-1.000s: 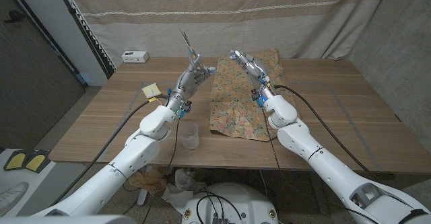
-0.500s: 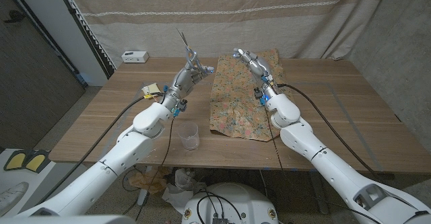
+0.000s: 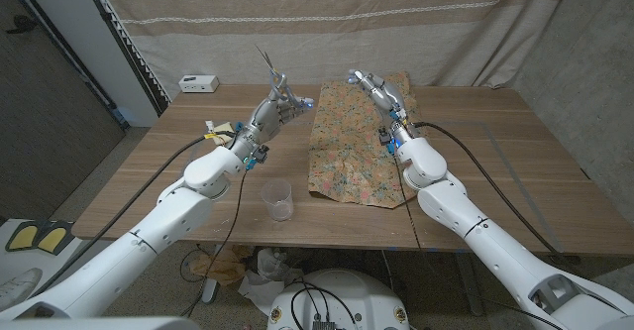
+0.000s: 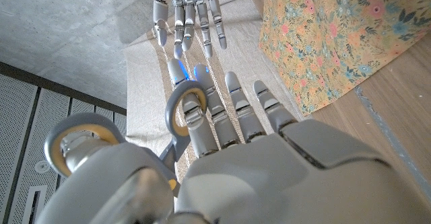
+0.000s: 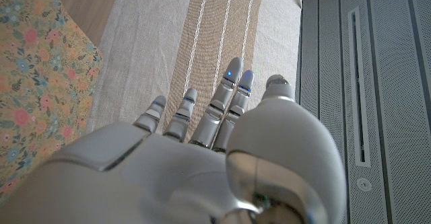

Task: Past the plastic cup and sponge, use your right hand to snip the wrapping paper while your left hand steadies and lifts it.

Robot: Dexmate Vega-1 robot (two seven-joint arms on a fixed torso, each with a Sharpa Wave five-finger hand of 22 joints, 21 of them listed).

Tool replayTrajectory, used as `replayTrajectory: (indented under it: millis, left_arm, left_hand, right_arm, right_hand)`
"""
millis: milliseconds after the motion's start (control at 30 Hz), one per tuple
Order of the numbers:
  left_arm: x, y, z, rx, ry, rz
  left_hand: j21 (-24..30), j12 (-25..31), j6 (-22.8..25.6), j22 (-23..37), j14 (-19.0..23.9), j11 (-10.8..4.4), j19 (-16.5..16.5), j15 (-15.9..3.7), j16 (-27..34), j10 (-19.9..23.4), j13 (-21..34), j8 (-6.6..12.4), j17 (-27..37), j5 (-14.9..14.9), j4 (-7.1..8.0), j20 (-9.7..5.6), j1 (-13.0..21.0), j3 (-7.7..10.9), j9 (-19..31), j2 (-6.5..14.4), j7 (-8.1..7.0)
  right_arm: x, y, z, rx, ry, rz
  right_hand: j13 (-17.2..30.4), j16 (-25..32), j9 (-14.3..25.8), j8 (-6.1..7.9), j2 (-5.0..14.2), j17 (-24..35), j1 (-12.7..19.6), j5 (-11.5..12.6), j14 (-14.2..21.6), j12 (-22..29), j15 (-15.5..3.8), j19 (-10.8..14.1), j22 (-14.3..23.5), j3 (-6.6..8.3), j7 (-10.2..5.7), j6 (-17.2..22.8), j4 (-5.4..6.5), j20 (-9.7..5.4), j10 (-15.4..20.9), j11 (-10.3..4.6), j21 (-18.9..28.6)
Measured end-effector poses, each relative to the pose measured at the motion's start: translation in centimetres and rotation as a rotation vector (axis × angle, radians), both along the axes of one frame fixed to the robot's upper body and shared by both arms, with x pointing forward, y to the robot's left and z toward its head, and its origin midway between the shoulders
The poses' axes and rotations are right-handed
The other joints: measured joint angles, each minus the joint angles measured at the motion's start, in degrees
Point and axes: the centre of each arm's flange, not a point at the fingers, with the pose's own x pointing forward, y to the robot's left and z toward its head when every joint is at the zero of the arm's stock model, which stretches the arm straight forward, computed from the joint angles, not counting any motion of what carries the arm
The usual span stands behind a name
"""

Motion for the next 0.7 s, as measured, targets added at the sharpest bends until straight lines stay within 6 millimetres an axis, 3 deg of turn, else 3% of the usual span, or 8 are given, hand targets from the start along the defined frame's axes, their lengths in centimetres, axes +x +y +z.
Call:
replayTrajectory:
  millis: [400, 700]
  left_arm:
    - [-0.8, 0.7, -0.1, 0.018, -0.002, 0.016]
    - [-1.2, 0.9, -0.2, 0.016, -0.006, 0.024]
  left_hand:
    - [0.00, -0.03, 0.43, 0.19, 0.00, 0.06, -0.20, 0.00, 0.00, 0.37, -0.26, 0.37, -0.29, 0.35, -0.08, 0.20, -0.52, -1.19, 0.26, 0.09, 0.46]
    - [0.00, -0.20, 0.41, 0.19, 0.01, 0.04, -0.30, 0.00, 0.00, 0.38, -0.48, 0.37, -0.77, 0.55, 0.07, 0.30, -0.74, -1.96, 0.53, 0.32, 0.48]
  right_arm:
    - [-0.4, -1.3, -0.4, -0.016, 0.013, -0.042]
    - [-0.7, -2.5, -0.7, -0.042, 0.019, -0.079]
  right_hand:
    - [-0.13, 0.00, -0.30, -0.63, 0.00, 0.00, 0.00, 0.00, -0.74, -1.45, 0.11, -0.31, 0.00, -0.21, 0.32, -1.76, -0.20, 0.30, -1.98, 0.11, 0.00]
    - [-0.11, -0.68, -0.30, -1.93, -0.61, 0.00, -0.65, 0.00, -2.18, -2.70, 0.11, -0.85, 0.00, -0.27, 0.66, -3.97, -0.27, 0.85, -4.50, 0.32, 0.00]
